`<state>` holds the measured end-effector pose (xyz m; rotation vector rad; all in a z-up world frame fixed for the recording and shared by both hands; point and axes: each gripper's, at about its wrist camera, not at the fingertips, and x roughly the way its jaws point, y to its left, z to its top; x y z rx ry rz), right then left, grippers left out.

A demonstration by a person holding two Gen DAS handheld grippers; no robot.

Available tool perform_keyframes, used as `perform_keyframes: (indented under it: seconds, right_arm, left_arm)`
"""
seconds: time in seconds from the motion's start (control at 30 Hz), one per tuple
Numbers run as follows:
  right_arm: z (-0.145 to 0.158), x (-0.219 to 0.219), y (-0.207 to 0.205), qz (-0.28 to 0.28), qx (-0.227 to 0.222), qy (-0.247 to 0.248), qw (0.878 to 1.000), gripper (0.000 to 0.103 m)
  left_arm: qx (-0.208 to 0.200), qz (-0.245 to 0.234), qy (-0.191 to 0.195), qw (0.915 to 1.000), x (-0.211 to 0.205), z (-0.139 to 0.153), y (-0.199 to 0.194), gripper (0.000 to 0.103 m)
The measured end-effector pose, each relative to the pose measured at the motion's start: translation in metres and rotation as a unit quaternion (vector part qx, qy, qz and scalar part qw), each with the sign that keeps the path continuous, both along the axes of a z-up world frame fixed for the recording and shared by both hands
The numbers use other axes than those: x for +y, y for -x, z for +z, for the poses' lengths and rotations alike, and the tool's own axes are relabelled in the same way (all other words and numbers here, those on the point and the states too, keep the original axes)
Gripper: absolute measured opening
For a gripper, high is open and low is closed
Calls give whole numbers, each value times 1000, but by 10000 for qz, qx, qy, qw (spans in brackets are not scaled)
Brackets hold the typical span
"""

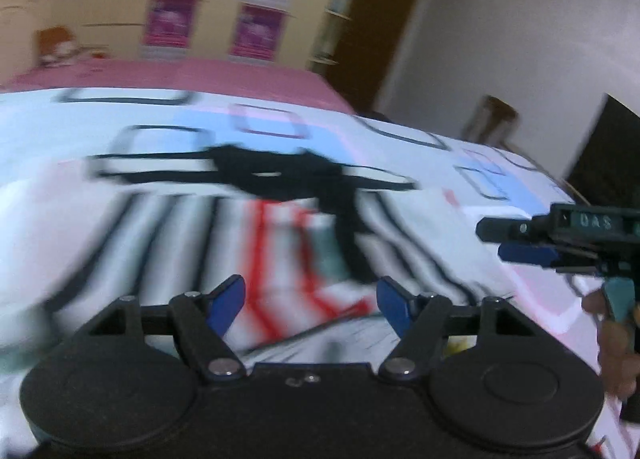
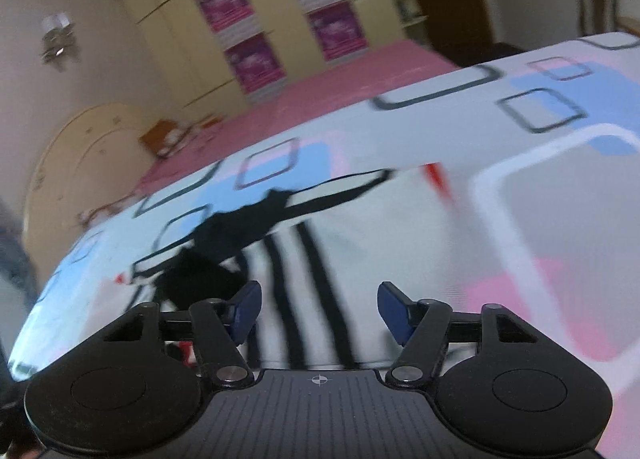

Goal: Fold small clothes

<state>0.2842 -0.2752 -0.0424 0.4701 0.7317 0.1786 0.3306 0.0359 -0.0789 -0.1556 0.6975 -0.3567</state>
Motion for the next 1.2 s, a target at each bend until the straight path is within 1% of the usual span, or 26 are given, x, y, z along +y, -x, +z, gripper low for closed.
perform_keyframes:
  seconds: [0.03,0.1,0.17,0.23,0.27,0.33,0.37,0.4,0.43,0.47,0.5,0.53,0.6,0.67,0.77,0.8,0.83,0.9,0.93,1.1,1.2]
  right_arm:
    - [-1,8,-4,138,7,-25,9999,64]
    - [-3,26,-11,475,40,-50,9989,64]
    - [-5,46,-17,868,107,-22,9962,64]
    - [-7,68,-23,1154,105,241,9930,64]
    - [-8,78,-26,1234,74,363,9917,64]
    - [-9,94,-33,1322,84,552,9897,64]
    - [-10,102,-37,1326,107,689,9887,64]
    - [-9,109,-42,1283,127,892,9876,64]
    - [-11,115,-48,1225,140,1046,9868,61]
    - [-11,118,-52,1167,141,1156,9863,51]
    - [-12,119,-58,1120,177,1223,9860,22]
    - [-13,119,-63,1075,230,1252,9860,5]
    - [-11,117,-70,1001,169,1338,9858,5]
    - [3,113,-74,957,-81,1351,9862,5]
    - [41,98,-61,636,-906,1181,9868,5]
    - [47,91,-54,527,-1118,1169,9854,4]
    - [44,89,-53,518,-1056,1232,9854,4]
    - [22,83,-55,576,-616,1341,9874,5]
    - [14,81,-53,570,-503,1299,9886,5]
    - [-11,75,-40,453,-214,1215,9913,5]
    - [-21,69,-38,367,-15,1022,9941,5]
  left_arm:
    - [31,208,-52,9998,18,0,11,69]
    - [96,562,-187,9982,51,1,31,62]
    - [154,1010,-478,9936,81,-1,45,62]
    - [361,1421,-696,9867,102,-6,42,62]
    - [417,1548,-703,9846,110,-8,40,60]
    - [391,1639,-662,9835,120,-11,29,58]
    - [391,1638,-712,9831,122,-12,23,57]
    - [380,1606,-707,9837,123,-13,16,53]
    - [349,1551,-665,9850,124,-13,11,50]
    - [318,1487,-668,9861,123,-13,5,46]
    - [315,1412,-736,9867,122,-14,0,42]
    - [315,1319,-842,9872,121,-16,-4,40]
    - [308,1218,-917,9878,121,-17,-6,33]
    - [324,1170,-938,9882,122,-17,-5,27]
    - [318,1145,-904,9888,125,-21,1,26]
    - [319,1135,-910,9889,125,-21,1,25]
    - [330,1126,-897,9890,125,-21,0,25]
    - [354,1113,-848,9895,127,-22,-1,25]
    - [358,1103,-840,9897,127,-22,-3,25]
    - [381,1034,-845,9903,129,-23,-6,25]
    - [397,1006,-850,9905,129,-23,-7,25]
